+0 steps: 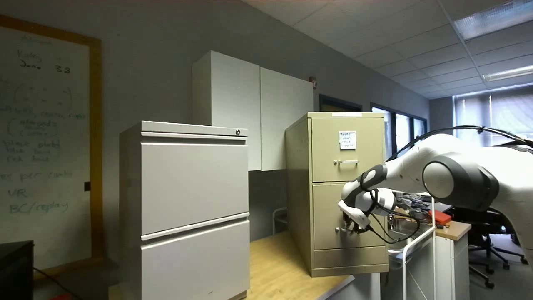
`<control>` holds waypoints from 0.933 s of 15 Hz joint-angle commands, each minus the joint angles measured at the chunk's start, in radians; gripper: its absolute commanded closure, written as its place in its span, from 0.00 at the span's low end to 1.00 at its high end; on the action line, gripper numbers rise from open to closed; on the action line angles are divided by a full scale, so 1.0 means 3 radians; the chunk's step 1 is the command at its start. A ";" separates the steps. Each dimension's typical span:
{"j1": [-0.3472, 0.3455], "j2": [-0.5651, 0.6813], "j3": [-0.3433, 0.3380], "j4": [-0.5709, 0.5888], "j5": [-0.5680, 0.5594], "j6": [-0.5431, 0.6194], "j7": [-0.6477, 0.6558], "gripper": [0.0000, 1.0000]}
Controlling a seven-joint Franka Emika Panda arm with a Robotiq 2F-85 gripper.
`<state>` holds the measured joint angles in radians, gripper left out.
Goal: Open the bottom drawer of the beige file cabinet
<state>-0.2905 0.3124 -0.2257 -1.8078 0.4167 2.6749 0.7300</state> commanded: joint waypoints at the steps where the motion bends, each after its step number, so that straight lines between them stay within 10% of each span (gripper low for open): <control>1: -0.0062 -0.0326 0.0224 -0.0715 0.0478 0.0028 -0.0491 0.93; 7: -0.0220 -0.0325 0.0601 -0.0854 0.1440 0.0500 -0.1199 0.93; 14: -0.0211 -0.0316 0.0666 -0.0793 0.1593 0.0600 -0.1220 0.93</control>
<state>-0.3641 0.2665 -0.0920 -1.9404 0.8228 2.9119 0.4191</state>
